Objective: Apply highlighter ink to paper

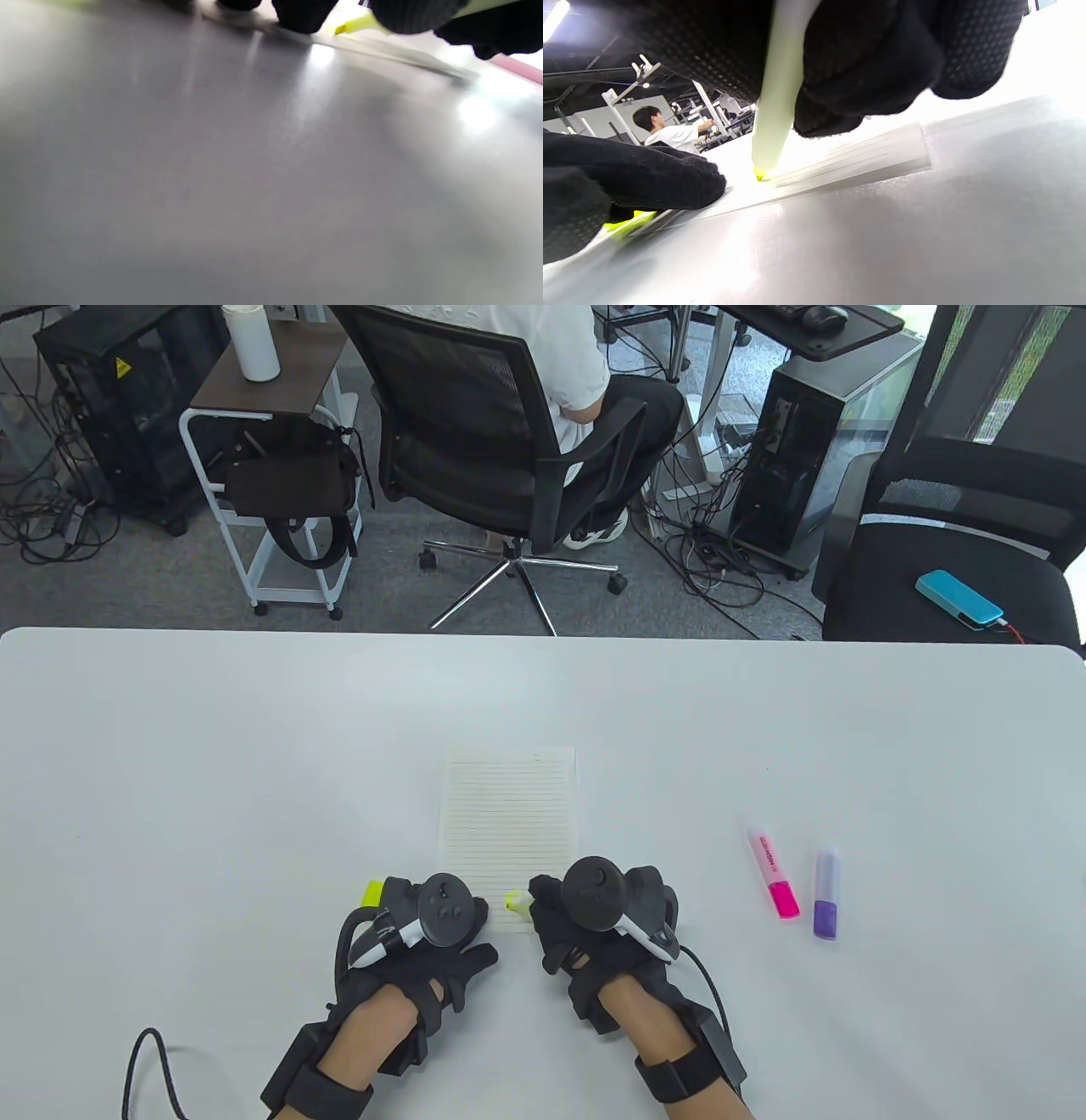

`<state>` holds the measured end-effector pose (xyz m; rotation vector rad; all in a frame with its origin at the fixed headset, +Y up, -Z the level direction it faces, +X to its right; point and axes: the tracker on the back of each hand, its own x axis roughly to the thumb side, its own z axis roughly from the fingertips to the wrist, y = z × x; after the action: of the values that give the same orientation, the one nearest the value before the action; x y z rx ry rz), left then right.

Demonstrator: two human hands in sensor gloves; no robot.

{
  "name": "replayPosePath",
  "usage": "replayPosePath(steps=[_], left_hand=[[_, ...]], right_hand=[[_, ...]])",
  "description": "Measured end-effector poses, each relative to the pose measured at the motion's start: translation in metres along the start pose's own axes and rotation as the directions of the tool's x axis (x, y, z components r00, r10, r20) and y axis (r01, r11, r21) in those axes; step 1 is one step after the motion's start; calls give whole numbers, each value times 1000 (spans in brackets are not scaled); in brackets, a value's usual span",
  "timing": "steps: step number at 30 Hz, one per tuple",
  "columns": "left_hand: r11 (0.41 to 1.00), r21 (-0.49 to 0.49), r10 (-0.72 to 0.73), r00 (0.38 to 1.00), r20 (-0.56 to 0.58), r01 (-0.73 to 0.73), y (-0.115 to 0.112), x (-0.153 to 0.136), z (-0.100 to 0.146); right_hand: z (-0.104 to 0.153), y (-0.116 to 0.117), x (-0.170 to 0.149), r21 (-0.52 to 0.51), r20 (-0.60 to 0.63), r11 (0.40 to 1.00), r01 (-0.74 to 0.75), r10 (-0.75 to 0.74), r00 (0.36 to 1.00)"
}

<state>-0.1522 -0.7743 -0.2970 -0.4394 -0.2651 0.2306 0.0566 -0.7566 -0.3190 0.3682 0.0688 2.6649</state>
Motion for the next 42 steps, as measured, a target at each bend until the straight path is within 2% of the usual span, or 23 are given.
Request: replayPosePath(steps=[8, 13, 19, 25, 30, 36, 42], left_hand=[[1000, 0, 0, 1000, 0, 0, 0, 0, 0], [1000, 0, 0, 1000, 0, 0, 0, 0, 0], [1000, 0, 0, 1000, 0, 0, 0, 0, 0], [1000, 0, 0, 1000, 0, 0, 0, 0, 0], [1000, 0, 0, 1000, 0, 0, 0, 0, 0], [1000, -2, -3, 1000, 0, 3, 0, 0, 0], [1000, -3, -3, 1000, 1, 3, 0, 0, 0]], right_hand=[[-1, -1, -2, 16, -11, 1000, 17, -17, 1000], [-1, 2, -3, -28, -19, 1000, 7, -8, 1000], [-1, -1, -4, 15, -21, 1000, 25, -25, 999], [-1, 2, -7, -26, -42, 999, 21, -22, 999], [-1, 0, -8, 29, -44, 997, 65, -64, 997], [-2, 3, -9, -15, -54, 999, 45, -46, 998], [-2, 1, -10, 20, -52, 998, 60, -58, 997]])
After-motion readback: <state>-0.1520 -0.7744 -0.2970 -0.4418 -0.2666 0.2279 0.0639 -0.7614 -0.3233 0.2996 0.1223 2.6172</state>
